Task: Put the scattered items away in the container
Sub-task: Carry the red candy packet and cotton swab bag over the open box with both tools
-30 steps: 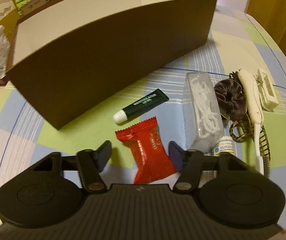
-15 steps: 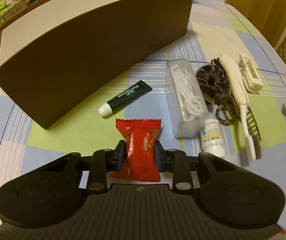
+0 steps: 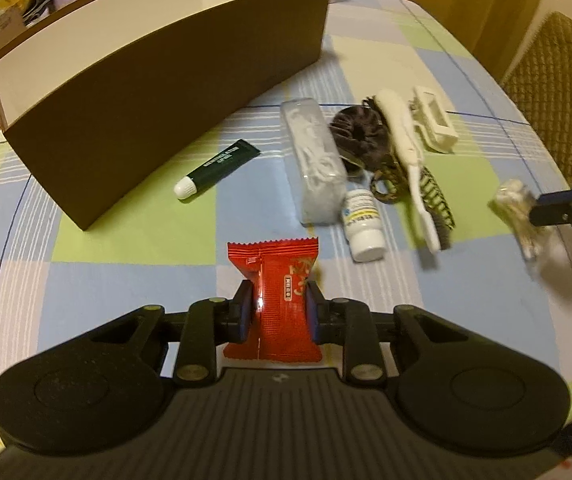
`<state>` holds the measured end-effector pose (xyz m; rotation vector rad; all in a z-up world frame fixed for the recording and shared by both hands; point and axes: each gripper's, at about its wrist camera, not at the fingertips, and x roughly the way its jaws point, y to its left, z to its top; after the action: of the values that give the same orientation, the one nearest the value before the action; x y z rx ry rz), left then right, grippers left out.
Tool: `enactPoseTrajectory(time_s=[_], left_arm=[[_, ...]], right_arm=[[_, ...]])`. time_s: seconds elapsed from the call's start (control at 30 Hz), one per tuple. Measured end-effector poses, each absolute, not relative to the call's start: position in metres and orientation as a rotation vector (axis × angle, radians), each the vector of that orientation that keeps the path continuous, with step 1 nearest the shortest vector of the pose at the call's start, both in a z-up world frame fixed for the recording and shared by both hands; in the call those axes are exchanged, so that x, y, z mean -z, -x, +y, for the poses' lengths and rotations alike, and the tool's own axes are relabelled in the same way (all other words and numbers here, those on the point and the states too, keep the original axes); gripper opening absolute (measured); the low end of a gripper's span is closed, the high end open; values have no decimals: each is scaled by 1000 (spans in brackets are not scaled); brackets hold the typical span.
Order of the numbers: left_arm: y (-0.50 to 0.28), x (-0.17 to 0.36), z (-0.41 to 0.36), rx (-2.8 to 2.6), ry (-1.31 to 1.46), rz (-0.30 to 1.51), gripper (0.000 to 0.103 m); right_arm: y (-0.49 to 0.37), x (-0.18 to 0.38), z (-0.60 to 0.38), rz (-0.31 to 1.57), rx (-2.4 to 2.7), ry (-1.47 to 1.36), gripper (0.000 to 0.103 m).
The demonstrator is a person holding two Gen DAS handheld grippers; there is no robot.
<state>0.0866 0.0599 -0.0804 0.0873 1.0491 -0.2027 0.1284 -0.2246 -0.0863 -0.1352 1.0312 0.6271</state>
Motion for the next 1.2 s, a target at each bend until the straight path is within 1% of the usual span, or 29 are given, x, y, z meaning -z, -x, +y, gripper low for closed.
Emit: enactPoseTrajectory(time_s=[0.3, 0.43, 0.47, 0.5, 0.53, 0.57, 0.6, 0.67, 0.77, 0.83, 0.9, 0.93, 0.97, 1.0, 1.03, 1.07, 1.1, 1.2], left_arm=[[-83, 45, 57, 288, -113, 982, 22], [-86, 37, 59, 306, -120, 964, 22], [-86, 37, 60, 307, -118, 964, 22], [-87, 37, 62, 307, -117, 966, 22], [-88, 38, 64, 307, -116, 970, 22], [-89, 40, 65, 305, -116, 975, 22], [-90, 41, 67, 303, -116, 981, 22], [-93, 45, 68, 304, -115, 993, 22], [-95, 46, 70, 312, -114, 997, 22], [-97, 46, 71, 314, -114, 997, 22], [-98, 46, 72, 318, -114, 999, 22], [-98, 47, 72, 319, -115, 999, 22], [-99, 47, 73, 320, -115, 1001, 22], [-99, 48, 73, 322, -115, 1002, 22], [-100, 48, 74, 324, -116, 1003, 22], [-100, 48, 74, 327, -117, 1003, 22], [-101, 48, 74, 330, -118, 1003, 22], [-103, 46, 75, 341, -122, 1001, 22]], right_arm=[[-116, 58, -200, 982, -693, 106, 21], [-115, 53, -200, 957, -624, 116, 22], [-116, 55, -204, 970, -607, 111, 24], [-117, 59, -208, 981, -577, 106, 35], [-118, 61, -210, 986, -551, 107, 44], [-117, 65, -211, 986, -522, 117, 63], [-117, 69, -211, 981, -501, 127, 69], [-119, 78, -209, 993, -488, 135, 69], [-125, 92, -203, 1006, -469, 150, 68], [-127, 100, -201, 1011, -454, 165, 65], [-132, 108, -200, 1017, -441, 162, 52], [-135, 112, -200, 1025, -429, 161, 49], [-137, 117, -201, 1033, -416, 160, 44], [-139, 119, -202, 1028, -411, 157, 36], [-138, 119, -202, 1020, -411, 157, 31], [-138, 118, -201, 1019, -418, 161, 24], [-138, 117, -201, 1020, -423, 161, 21], [-133, 107, -198, 1006, -446, 150, 20]])
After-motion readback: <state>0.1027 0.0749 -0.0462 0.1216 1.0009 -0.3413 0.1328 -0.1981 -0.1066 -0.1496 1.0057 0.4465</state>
